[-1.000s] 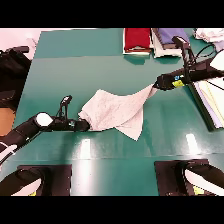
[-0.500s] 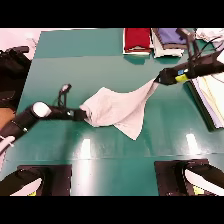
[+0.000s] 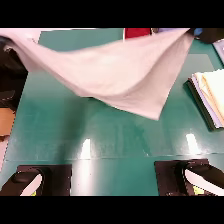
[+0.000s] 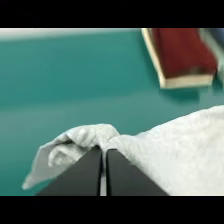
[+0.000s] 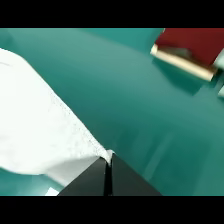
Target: Fold the shirts.
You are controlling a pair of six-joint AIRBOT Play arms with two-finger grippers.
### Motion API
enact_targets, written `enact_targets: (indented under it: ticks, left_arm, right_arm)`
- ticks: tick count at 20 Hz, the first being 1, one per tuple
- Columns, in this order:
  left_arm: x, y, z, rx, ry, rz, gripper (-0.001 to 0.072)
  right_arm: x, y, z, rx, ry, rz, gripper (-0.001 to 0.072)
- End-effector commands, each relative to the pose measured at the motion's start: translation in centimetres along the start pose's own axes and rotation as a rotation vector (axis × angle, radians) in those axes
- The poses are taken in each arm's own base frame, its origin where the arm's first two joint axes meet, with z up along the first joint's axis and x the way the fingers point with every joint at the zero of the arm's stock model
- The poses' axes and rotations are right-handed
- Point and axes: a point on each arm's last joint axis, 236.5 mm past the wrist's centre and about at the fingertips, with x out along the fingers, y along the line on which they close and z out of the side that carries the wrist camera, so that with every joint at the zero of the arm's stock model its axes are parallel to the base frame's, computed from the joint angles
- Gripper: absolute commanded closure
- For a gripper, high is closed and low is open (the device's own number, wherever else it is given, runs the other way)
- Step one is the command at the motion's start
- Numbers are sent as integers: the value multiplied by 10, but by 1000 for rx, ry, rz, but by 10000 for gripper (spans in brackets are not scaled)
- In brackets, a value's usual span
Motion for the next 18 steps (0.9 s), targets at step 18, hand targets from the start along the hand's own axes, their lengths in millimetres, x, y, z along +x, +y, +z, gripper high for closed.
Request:
enact_targets:
  ticks: [18]
  left_arm:
    - [36, 19, -53, 6, 273, 31, 682]
  right_arm:
    - [42, -69, -38, 61, 195, -232, 702]
